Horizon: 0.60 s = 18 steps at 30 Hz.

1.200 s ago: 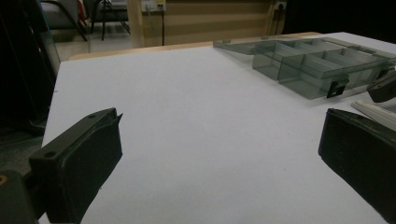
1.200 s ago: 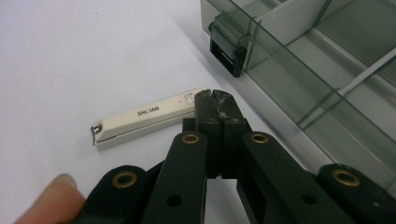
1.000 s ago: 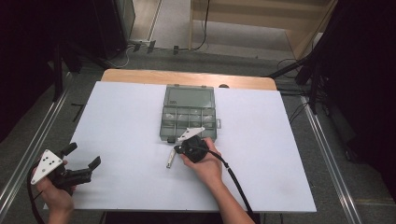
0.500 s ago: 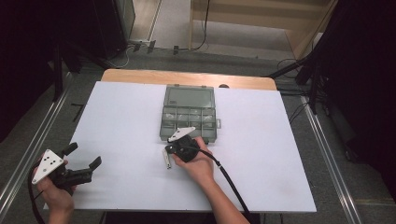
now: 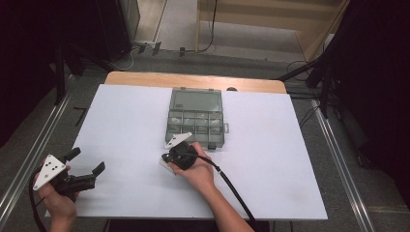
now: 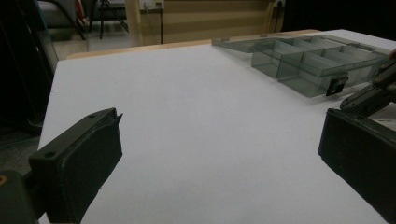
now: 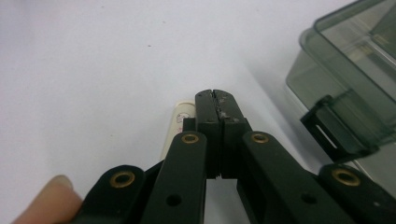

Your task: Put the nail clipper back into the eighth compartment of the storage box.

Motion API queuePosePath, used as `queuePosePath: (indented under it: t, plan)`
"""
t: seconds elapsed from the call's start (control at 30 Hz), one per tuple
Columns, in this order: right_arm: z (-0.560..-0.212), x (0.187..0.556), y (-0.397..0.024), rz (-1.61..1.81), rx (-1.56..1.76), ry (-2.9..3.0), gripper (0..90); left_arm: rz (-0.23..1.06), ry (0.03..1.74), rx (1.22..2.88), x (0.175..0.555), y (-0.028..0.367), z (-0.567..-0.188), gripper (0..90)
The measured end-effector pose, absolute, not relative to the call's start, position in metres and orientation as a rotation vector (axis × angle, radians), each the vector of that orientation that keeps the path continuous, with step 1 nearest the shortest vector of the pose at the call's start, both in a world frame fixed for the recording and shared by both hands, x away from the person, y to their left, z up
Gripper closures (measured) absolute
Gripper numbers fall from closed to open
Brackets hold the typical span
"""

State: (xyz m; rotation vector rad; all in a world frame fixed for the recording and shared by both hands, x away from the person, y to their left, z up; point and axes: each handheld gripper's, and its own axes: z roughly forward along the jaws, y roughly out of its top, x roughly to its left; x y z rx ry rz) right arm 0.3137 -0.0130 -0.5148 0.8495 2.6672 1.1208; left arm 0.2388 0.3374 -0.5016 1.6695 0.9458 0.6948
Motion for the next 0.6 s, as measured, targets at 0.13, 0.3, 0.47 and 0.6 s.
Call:
queuePosePath:
  t: [0.13, 0.3, 0.47, 0.6]
  plan:
    - [-0.513, 0.313, -0.012, 1.107, 0.844, 2.666, 85.0, 0.693, 0.949, 1.665, 0.238, 0.338, -0.502, 0.0]
    - [-0.506, 0.311, -0.018, 1.089, 0.884, 2.647, 69.0, 0.693, 0.950, 1.664, 0.239, 0.338, -0.502, 0.0]
    - [-0.495, 0.306, -0.025, 1.118, 0.911, 2.648, 46.3, 0.693, 0.950, 1.665, 0.239, 0.338, -0.502, 0.0]
    - [-0.492, 0.301, -0.027, 1.128, 0.957, 2.675, 11.1, 0.694, 0.949, 1.667, 0.239, 0.338, -0.502, 0.0]
